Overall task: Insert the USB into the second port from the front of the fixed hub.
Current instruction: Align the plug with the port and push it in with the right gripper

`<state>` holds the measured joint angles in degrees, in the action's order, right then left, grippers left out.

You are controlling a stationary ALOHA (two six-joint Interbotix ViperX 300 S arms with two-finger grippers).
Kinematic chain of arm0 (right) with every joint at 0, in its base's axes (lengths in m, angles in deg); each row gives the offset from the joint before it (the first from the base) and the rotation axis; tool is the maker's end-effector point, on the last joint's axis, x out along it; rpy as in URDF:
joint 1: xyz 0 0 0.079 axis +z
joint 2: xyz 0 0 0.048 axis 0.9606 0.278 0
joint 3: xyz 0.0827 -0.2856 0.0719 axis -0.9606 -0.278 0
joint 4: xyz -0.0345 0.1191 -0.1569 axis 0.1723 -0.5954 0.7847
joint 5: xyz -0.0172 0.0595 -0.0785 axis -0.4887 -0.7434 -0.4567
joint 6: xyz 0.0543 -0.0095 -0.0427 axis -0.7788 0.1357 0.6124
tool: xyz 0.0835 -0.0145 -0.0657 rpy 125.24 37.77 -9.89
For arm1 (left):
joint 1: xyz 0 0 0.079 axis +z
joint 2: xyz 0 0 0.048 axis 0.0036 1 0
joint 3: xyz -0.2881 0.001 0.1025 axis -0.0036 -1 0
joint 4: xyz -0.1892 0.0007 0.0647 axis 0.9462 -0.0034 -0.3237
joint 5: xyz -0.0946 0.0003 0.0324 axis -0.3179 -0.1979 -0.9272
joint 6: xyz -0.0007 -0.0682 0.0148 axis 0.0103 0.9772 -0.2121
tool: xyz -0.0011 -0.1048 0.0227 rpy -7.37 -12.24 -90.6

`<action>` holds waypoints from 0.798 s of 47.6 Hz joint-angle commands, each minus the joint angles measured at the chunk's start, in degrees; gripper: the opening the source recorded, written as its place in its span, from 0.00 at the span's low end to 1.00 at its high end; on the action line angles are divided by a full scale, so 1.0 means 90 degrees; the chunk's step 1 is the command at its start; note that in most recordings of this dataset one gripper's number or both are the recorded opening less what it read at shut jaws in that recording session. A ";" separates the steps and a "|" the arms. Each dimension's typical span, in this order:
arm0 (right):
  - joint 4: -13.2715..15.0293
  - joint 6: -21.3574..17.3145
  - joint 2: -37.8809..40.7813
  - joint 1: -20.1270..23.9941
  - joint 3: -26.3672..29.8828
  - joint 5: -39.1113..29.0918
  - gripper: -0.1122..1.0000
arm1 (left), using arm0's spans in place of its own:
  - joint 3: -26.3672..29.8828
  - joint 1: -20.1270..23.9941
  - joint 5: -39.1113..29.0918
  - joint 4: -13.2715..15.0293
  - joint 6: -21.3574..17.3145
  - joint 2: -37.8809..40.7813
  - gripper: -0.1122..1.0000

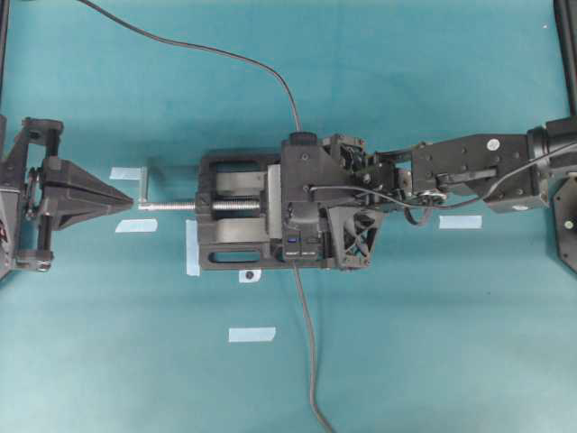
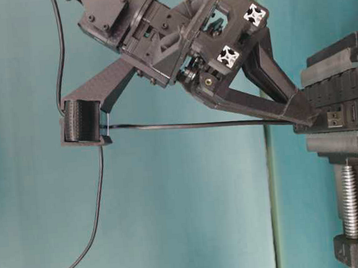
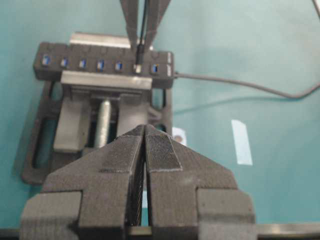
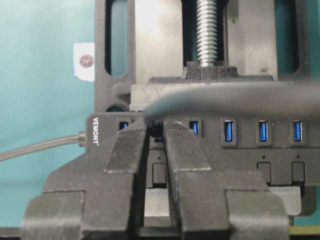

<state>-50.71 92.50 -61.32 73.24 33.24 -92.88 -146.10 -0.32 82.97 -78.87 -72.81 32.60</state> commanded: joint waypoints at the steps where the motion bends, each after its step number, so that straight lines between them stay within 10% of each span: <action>1: -0.0010 -0.0049 -0.0088 -0.0020 0.0156 -0.0146 0.18 | 0.0059 -0.0010 0.0029 -0.0010 0.0010 0.0020 0.10; 38: 0.0029 -0.0029 0.0059 -0.0039 0.0303 -0.0195 0.18 | -0.0107 -0.0010 0.0029 -0.0010 0.0010 -0.0391 0.10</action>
<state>-50.54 92.50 -60.35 73.07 34.55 -94.55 -147.59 -0.32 82.97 -78.87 -72.81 29.26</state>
